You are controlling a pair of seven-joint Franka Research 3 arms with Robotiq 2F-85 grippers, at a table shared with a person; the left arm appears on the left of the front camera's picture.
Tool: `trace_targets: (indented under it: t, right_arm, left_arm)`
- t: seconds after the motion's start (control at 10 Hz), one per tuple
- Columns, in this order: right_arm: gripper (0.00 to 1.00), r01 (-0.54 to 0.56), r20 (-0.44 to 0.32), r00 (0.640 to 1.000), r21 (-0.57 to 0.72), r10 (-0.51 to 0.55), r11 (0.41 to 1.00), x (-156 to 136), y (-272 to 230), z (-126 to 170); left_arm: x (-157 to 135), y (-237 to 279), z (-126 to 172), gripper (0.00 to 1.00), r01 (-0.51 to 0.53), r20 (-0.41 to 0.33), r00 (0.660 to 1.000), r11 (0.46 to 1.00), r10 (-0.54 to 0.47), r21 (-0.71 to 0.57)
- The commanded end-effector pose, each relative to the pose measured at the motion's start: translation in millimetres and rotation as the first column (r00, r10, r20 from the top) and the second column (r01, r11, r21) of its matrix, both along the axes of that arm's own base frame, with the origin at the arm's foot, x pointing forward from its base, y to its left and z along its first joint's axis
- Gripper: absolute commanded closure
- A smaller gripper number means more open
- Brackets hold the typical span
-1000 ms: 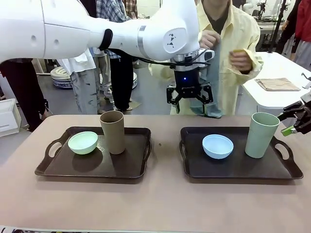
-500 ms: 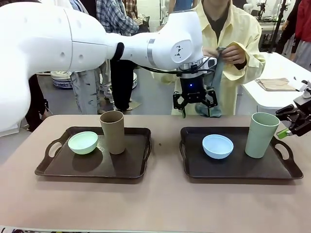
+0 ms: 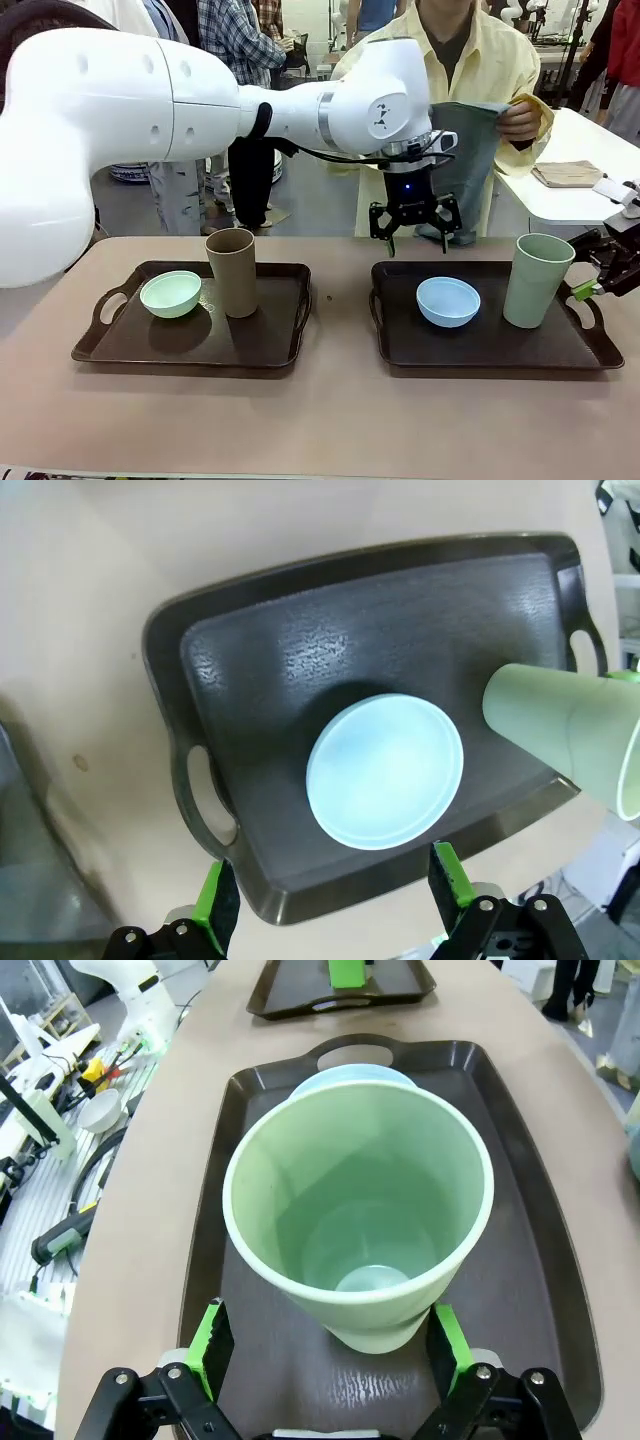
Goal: Set up a tray with a mat and arrange the tableware.
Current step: Pick up the Picnic Bowl and Reusable plastic cup from the Handle tray in front of the human's position and hold them in the air.
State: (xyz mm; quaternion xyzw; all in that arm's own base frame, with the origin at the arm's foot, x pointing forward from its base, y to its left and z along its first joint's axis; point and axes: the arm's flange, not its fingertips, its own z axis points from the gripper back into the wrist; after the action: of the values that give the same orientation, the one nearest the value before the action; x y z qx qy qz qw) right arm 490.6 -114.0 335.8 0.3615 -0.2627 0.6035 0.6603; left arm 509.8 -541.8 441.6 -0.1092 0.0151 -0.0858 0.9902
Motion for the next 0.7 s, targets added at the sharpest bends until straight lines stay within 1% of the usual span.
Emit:
trace_targets:
  t: [0.0,0.1,0.2,0.6]
  right_arm:
    - [0.00,0.030,0.065,0.997,0.059,-0.034,0.998,13,0,-6]
    - [0.00,0.026,0.093,0.995,0.081,-0.034,0.996,17,4,-12]
    - [0.00,0.013,0.104,0.994,0.098,-0.024,0.995,20,10,-18]
    - [0.00,-0.024,0.089,0.996,0.127,0.013,0.992,18,27,-36]
  left_arm:
    - [4,-20,-1,0.00,-0.020,-0.044,0.999,0.999,0.021,0.033]
    - [0,-28,-13,0.00,-0.010,-0.058,0.998,0.999,0.013,0.052]
    - [-2,-31,-19,0.00,-0.009,-0.059,0.998,0.998,0.013,0.069]
    - [-5,-38,-37,0.00,-0.034,-0.047,0.998,0.995,0.038,0.098]
